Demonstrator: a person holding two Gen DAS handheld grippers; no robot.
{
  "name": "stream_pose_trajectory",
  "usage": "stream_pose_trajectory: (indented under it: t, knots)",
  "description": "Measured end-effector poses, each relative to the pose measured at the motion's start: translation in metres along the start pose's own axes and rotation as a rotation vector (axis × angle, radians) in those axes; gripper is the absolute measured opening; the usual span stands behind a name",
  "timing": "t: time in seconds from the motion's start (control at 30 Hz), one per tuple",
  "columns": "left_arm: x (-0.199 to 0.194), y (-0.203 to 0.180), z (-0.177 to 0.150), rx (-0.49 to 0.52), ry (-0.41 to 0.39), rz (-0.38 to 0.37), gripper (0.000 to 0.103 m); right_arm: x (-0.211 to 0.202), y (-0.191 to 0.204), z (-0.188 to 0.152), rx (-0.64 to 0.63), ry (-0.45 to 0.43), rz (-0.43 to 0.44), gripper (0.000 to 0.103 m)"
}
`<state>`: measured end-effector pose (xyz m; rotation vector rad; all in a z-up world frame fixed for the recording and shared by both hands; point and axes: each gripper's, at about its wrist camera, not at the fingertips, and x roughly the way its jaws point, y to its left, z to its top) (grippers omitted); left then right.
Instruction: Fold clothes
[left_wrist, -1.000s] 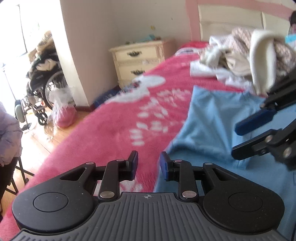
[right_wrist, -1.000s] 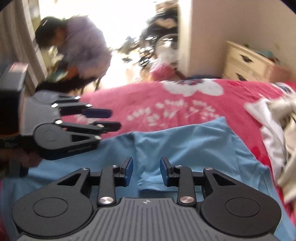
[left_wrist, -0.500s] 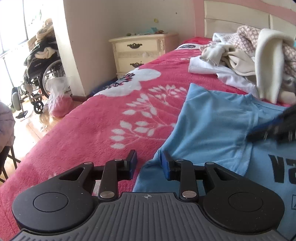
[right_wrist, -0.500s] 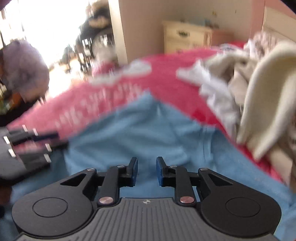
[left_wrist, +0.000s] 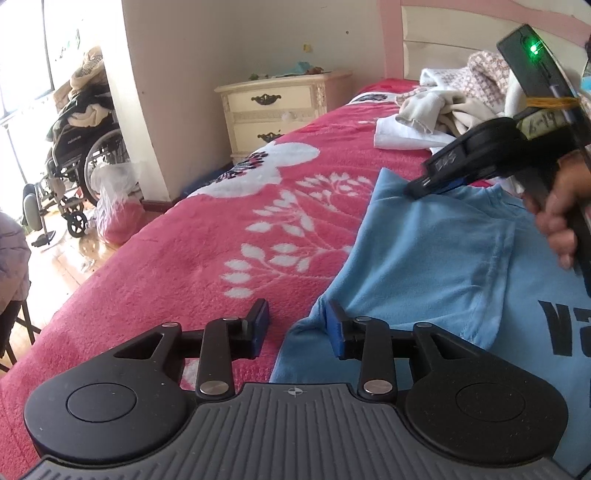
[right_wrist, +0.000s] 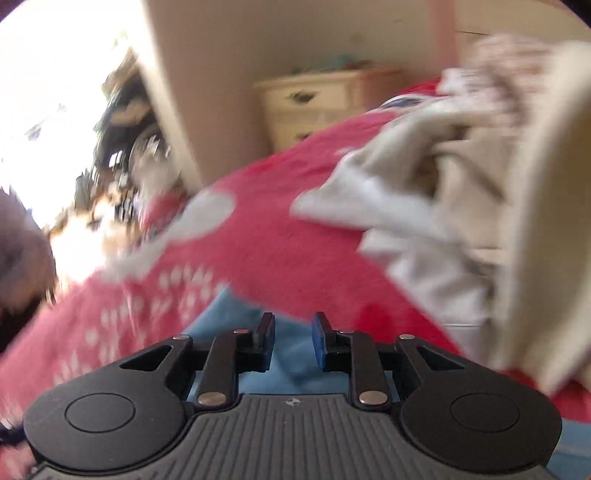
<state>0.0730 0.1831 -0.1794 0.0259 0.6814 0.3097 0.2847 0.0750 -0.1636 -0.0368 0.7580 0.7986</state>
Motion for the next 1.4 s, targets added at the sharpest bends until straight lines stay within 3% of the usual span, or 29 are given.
stream_pose_trajectory:
  t: [0.1, 0.23, 0.33, 0.37, 0.5, 0.57, 0.67, 0.73, 0.87, 0.97, 1.03, 1.17, 1.4]
  knots:
    - [-0.002, 0.002, -0.002, -0.010, -0.011, -0.002, 0.038, -0.025, -0.008, 0.000, 0.019, 0.005, 0.038, 0.025]
    - [-0.026, 0.000, 0.004, 0.012, -0.117, 0.027, 0.038, -0.088, -0.011, -0.011, -0.026, 0.062, 0.106, 0.025]
    - [-0.052, -0.015, 0.009, 0.107, -0.235, -0.022, 0.038, -0.129, -0.026, -0.018, 0.085, 0.070, 0.150, 0.025]
    - [-0.051, -0.023, 0.008, 0.130, -0.213, -0.058, 0.038, -0.141, -0.032, -0.019, 0.129, 0.065, 0.155, 0.025]
    - [-0.043, -0.054, 0.005, 0.223, -0.117, -0.196, 0.038, -0.196, -0.064, -0.028, 0.246, 0.025, 0.087, 0.025]
    - [-0.027, -0.069, -0.006, 0.258, -0.015, -0.180, 0.038, -0.224, -0.083, -0.033, 0.294, 0.004, 0.032, 0.025]
    - [-0.036, -0.076, -0.011, 0.287, -0.073, -0.140, 0.038, -0.281, -0.121, -0.042, 0.362, -0.047, -0.101, 0.026]
    - [-0.046, -0.076, -0.006, 0.287, -0.092, -0.118, 0.039, -0.324, -0.150, -0.054, 0.440, -0.087, -0.178, 0.033]
    - [-0.072, -0.081, 0.010, 0.279, -0.133, -0.124, 0.040, -0.374, -0.195, -0.088, 0.521, -0.059, -0.368, 0.042]
    - [-0.095, -0.099, 0.023, 0.299, -0.184, -0.159, 0.045, -0.384, -0.215, -0.112, 0.558, 0.011, -0.440, 0.044]
    - [-0.109, -0.118, 0.029, 0.294, -0.194, -0.227, 0.047, -0.383, -0.222, -0.125, 0.579, 0.032, -0.438, 0.049]
    - [-0.129, -0.173, 0.031, 0.320, -0.161, -0.437, 0.047, -0.377, -0.237, -0.142, 0.596, 0.070, -0.453, 0.053]
    - [-0.143, -0.298, 0.003, 0.548, -0.152, -0.792, 0.046, -0.364, -0.265, -0.153, 0.558, 0.188, -0.499, 0.053]
